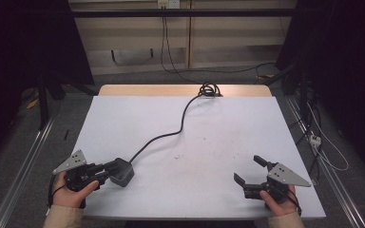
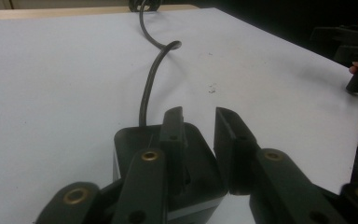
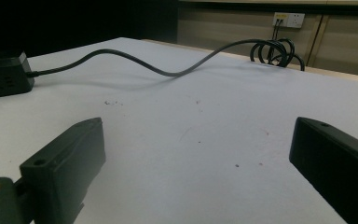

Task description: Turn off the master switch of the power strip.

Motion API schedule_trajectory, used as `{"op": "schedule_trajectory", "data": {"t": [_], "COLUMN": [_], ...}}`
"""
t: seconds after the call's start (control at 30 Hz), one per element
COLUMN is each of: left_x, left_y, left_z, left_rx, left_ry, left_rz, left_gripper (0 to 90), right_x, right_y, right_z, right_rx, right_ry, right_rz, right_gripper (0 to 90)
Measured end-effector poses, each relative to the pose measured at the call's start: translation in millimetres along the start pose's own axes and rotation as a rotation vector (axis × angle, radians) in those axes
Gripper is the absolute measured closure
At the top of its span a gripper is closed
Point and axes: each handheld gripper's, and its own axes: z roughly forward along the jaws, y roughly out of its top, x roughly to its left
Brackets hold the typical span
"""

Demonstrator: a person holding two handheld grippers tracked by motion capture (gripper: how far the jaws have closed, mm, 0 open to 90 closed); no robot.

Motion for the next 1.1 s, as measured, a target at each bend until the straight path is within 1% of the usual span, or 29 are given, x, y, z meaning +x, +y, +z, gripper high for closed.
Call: {"op": "schedule_trajectory", "data": {"t": [0.17,0.3,0.37,0.43,0.5,0.57,0.67,0.9,1.1], "left_x": [-0.3,-0.2,0.1,0.4,0.5,0.6,1.1,0.8,0.1], "left_y": [0.1,0.4,0.1,-0.1,0.0,-0.1,-0.9,-0.4,0.3], "left_z": [1.1,1.7,2.1,2.4,2.4,2.6,2.9,1.7,4.7], "left_rx": [-0.015,-0.026,-0.027,-0.034,-0.04,-0.033,-0.037,-0.062,-0.068], "left_ry": [0.003,0.011,0.019,0.022,0.022,0.023,0.02,0.026,0.022], "left_rz": [-0.007,-0.006,-0.004,-0.014,-0.015,-0.012,-0.015,-0.009,-0.006], "left_gripper": [65.9,58.4,53.0,48.9,46.5,43.4,39.7,28.2,21.7], "right_x": [0.1,0.1,0.1,0.1,0.1,0.1,-0.1,0.6,0.0], "right_y": [0.0,0.0,0.0,0.0,0.0,0.0,-0.2,0.4,0.4], "right_z": [0.2,0.3,0.3,0.6,0.6,0.6,0.4,1.3,0.8], "right_rx": [0.0,0.0,0.001,0.0,0.0,0.0,0.002,0.003,0.0], "right_ry": [0.001,0.001,0.001,0.002,0.002,0.003,0.001,0.004,0.001], "right_rz": [0.001,0.001,0.001,0.0,0.0,0.0,0.001,-0.001,-0.001], "right_gripper": [3.0,3.0,3.0,3.0,3.0,3.0,3.0,3.0,3.0]}}
